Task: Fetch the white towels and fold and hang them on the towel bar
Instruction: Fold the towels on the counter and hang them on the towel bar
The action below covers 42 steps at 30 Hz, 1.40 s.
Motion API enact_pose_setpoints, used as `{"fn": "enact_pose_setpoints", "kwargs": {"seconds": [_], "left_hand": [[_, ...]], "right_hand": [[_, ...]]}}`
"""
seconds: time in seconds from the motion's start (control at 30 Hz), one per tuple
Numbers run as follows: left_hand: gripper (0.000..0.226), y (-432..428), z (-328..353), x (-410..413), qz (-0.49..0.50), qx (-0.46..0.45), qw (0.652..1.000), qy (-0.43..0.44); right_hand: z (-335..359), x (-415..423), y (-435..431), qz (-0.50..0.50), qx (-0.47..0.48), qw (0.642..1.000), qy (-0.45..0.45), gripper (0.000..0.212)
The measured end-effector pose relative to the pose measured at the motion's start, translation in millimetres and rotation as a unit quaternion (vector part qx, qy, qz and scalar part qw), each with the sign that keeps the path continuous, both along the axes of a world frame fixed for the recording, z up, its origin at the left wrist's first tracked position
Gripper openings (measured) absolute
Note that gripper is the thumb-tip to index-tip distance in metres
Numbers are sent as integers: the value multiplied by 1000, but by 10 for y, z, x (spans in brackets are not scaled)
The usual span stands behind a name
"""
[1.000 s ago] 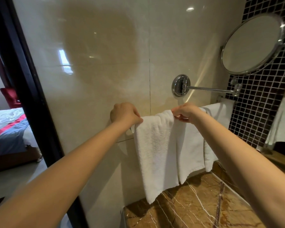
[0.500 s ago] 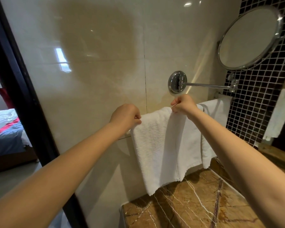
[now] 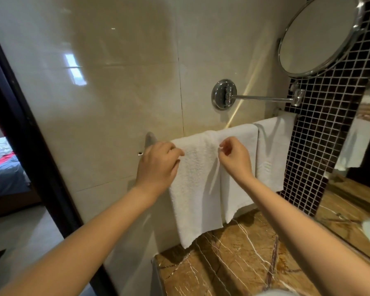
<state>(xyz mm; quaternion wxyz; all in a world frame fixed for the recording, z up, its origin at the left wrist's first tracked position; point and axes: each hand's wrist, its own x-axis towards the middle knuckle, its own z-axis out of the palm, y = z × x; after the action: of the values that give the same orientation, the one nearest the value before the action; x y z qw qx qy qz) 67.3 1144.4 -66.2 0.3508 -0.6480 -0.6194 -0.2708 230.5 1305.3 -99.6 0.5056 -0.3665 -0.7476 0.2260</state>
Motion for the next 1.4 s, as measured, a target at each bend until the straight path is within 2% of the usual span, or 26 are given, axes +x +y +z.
{"fn": "enact_pose_setpoints", "kwargs": {"seconds": [0.07, 0.13, 0.27, 0.43, 0.53, 0.63, 0.67, 0.73, 0.8, 0.87, 0.97, 1.03, 1.2, 1.3, 1.4], "left_hand": [[17, -68, -291, 38, 13, -24, 998, -55], [16, -82, -524, 84, 46, -72, 981, -177], [18, -25, -897, 149, 86, -59, 921, -376], [40, 80, -1163, 190, 129, -25, 839, -527], [47, 148, -1215, 162, 106, -35, 828, -549], [57, 219, -1215, 130, 89, -70, 817, -566], [61, 243, -1198, 116, 83, -81, 809, -576], [61, 285, -1133, 95, 46, -88, 782, -615], [51, 317, -1037, 99, 6, -95, 750, -655], [47, 329, -961, 106, 1, -100, 741, -664], [47, 325, -934, 112, 4, -78, 740, -668], [43, 304, -968, 116, -3, -75, 733, -676], [45, 249, -1110, 136, -26, -102, 719, -687], [46, 238, -1224, 151, -21, -135, 704, -697], [39, 206, -1344, 209, -37, -153, 679, -717]], "right_hand": [[-295, 55, 19, 19, -65, 997, -23, 15], [-521, 82, 74, 33, -121, 990, -64, 19], [-740, 66, 122, 56, -193, 974, -108, 28], [-819, 52, 160, 64, -242, 964, -92, 52], [-852, 71, 197, 59, -265, 958, -93, 51], [-907, 90, 207, 95, -284, 949, -100, 21], [-922, 94, 197, 113, -284, 947, -103, 17], [-949, 91, 178, 151, -292, 938, -114, 17], [-960, 88, 155, 181, -307, 924, -136, 19], [-969, 85, 143, 200, -318, 915, -150, 32], [-991, 67, 159, 213, -317, 916, -125, 54], [-1007, 36, 175, 215, -312, 920, -104, 58], [-967, -44, 208, 251, -316, 914, -38, 32], [-954, -80, 234, 267, -334, 904, 14, 25], [-968, -99, 290, 274, -353, 895, 18, 22]]}}
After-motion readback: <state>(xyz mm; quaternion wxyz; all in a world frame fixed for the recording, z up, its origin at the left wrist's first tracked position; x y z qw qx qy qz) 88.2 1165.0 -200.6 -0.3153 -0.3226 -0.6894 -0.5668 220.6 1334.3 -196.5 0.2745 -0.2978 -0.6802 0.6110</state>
